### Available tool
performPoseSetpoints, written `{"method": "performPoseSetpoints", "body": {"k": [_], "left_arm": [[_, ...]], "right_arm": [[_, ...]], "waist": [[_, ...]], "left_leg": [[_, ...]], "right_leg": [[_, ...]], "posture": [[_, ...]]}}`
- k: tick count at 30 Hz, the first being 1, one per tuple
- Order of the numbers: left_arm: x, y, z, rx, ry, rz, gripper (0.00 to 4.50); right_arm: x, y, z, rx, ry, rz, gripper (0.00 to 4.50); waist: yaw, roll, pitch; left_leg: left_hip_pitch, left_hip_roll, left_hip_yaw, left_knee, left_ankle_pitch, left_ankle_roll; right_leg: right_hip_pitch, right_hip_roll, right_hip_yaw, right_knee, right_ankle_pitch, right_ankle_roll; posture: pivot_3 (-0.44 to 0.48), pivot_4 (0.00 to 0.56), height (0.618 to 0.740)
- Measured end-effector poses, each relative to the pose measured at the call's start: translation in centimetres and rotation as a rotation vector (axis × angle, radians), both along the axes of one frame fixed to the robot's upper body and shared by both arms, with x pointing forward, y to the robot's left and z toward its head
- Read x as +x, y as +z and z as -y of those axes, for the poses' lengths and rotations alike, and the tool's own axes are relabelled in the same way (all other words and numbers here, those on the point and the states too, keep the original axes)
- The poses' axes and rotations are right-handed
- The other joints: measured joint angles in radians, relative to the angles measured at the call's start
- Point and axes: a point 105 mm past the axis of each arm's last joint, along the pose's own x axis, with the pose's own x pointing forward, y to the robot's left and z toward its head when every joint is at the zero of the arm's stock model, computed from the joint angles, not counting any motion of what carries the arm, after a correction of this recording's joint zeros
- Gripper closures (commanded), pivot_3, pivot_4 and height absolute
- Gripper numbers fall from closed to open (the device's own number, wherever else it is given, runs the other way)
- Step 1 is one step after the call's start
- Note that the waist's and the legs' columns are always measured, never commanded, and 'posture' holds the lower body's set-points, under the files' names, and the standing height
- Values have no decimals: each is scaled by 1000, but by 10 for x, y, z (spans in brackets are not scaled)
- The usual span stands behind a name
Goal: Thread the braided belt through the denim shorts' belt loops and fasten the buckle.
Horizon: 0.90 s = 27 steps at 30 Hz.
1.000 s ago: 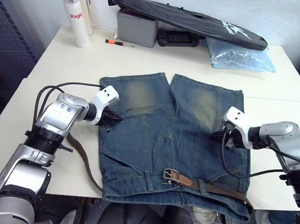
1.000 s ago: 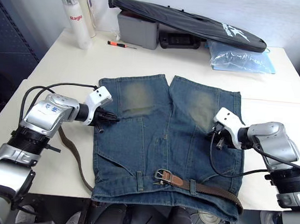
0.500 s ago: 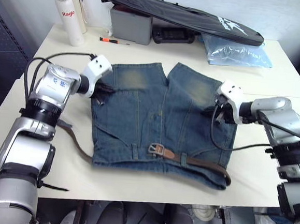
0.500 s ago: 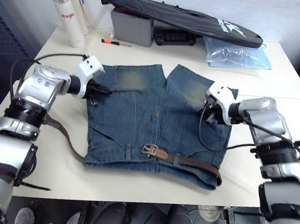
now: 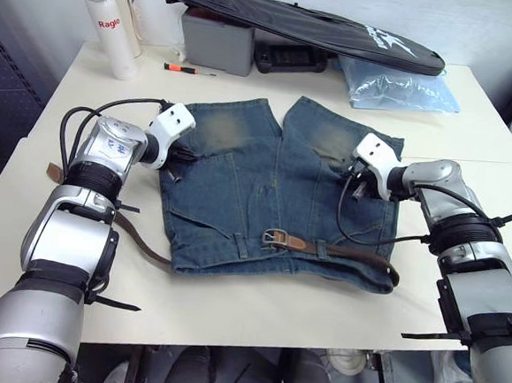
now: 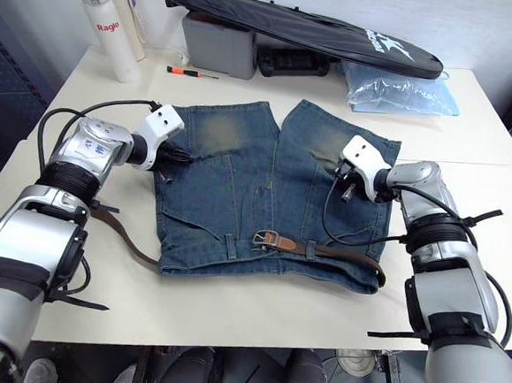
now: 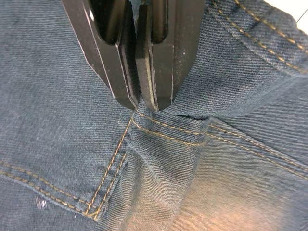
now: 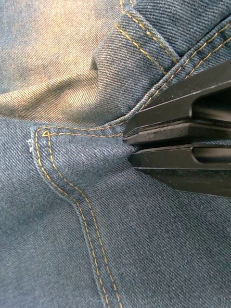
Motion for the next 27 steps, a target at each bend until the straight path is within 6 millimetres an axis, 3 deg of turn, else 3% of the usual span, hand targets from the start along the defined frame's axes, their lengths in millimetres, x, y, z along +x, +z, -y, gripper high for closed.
{"method": "performPoseSetpoints", "body": {"k": [4, 8, 14, 20, 24, 27], "left_arm": [[-2, -1, 1, 2, -23, -14, 4500], [-4, -2, 1, -11, -34, -35, 2898], [-9, 4, -4, -72, -43, -68, 74], [-25, 31, -12, -222, -84, -99, 26], [-56, 52, -27, -367, -118, -146, 26], [-85, 56, -38, -427, -137, -186, 26]], "right_arm": [[2, 2, 0, 3, 12, 39, 4464], [5, 8, 0, 29, -4, 64, 2971], [-2, 16, -4, 46, 72, 11, 18], [-23, 46, 1, 46, 172, -23, 0], [-55, 53, 2, 44, 272, -69, 0], [-78, 52, -8, 68, 341, -106, 0]], "waist": [[-1, 0, 0], [-2, 1, 0], [-5, 2, 1], [-3, 4, 3], [-4, 4, 3], [-5, 5, 3]], "left_leg": [[0, 0, 0, 0, 0, 0], [0, 0, 0, 0, 0, 0], [0, 0, 0, 0, 0, 0], [0, 0, 0, 0, 0, 0], [0, 1, 1, -1, -1, -1], [1, 1, 1, 0, -1, -1]], "right_leg": [[0, 0, 0, 0, 0, 0], [0, 0, 0, 0, 0, 0], [-1, 0, 0, 0, 0, 0], [-1, 0, 0, 1, 0, 0], [-2, 0, 0, 1, 0, 0], [-2, 0, 1, 2, 0, 0]], "posture": [[0, 150, 740], [0, 150, 740], [0, 150, 740], [0, 150, 740], [0, 150, 740], [0, 150, 740]]}}
